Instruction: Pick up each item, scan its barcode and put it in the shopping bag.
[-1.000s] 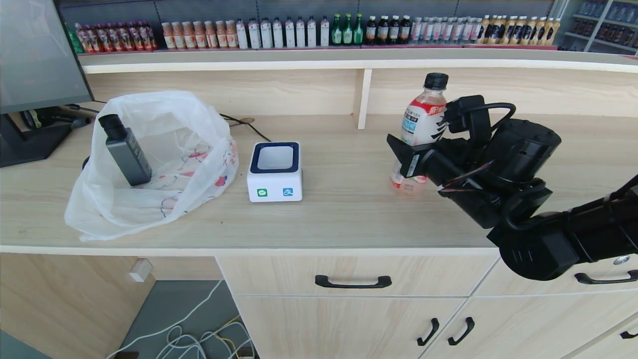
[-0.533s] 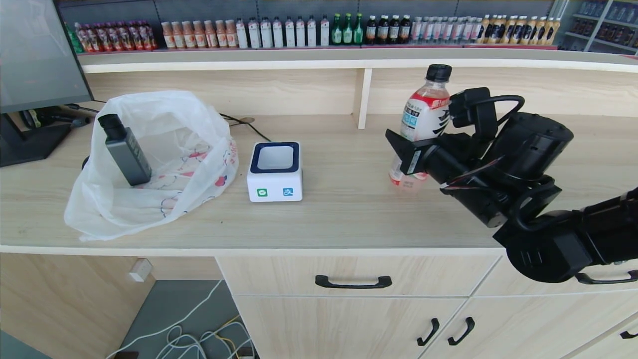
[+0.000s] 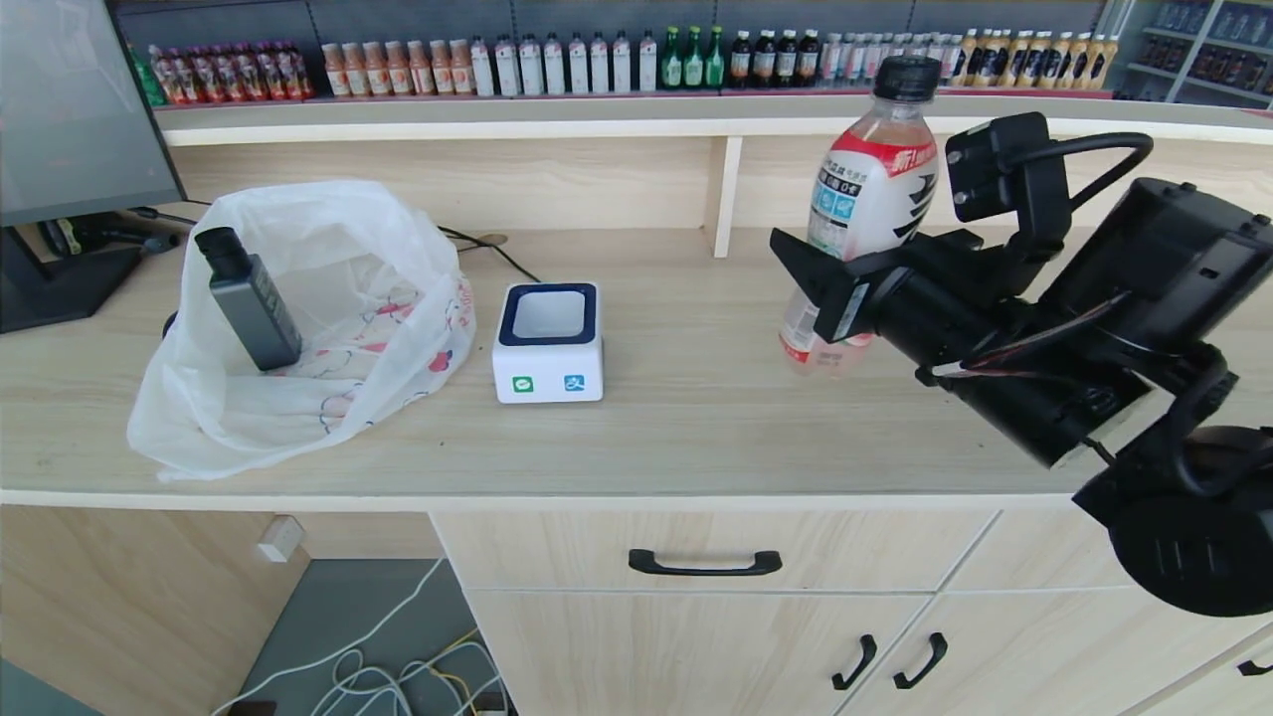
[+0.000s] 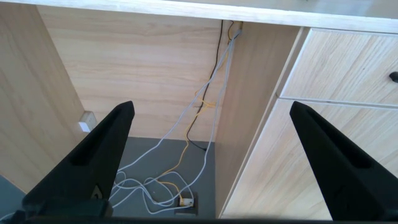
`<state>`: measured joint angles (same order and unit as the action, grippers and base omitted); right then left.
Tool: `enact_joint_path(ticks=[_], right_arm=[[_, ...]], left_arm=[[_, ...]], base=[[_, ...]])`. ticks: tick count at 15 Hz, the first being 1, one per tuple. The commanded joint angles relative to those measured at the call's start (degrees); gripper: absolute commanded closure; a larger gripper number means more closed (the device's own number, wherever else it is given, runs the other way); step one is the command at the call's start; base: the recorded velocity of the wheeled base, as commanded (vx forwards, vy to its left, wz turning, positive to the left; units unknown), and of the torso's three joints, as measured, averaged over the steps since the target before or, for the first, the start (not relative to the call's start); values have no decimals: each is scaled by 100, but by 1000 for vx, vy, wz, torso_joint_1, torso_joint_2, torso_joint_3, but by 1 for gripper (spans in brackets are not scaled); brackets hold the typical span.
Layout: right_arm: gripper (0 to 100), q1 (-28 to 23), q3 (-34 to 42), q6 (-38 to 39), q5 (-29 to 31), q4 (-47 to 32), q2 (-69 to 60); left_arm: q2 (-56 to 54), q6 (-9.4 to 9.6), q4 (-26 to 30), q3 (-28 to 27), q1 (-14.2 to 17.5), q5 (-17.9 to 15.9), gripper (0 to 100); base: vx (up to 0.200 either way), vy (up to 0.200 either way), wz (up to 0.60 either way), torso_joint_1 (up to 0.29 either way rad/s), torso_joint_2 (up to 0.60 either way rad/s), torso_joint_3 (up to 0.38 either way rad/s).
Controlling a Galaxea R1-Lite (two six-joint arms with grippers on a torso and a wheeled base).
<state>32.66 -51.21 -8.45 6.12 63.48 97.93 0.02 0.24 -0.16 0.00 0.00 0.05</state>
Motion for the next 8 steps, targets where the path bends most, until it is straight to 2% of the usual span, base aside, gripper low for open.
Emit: enact_joint_path(ticks=[1,5,8], right_arm=[[100,127,375,-113,3,-107,-705],[100,179,911,-438,12,-107,-1241],[100,179,999,-386,-58,-107,-1294]], left_arm=[[-2,2,-2,0,0,-5,0],[-2,2,-2,0,0,4,0],[-2,2,-2,0,0,4,0]], base=[[0,0,0,0,0,0],[0,0,0,0,0,0],[0,0,0,0,0,0]])
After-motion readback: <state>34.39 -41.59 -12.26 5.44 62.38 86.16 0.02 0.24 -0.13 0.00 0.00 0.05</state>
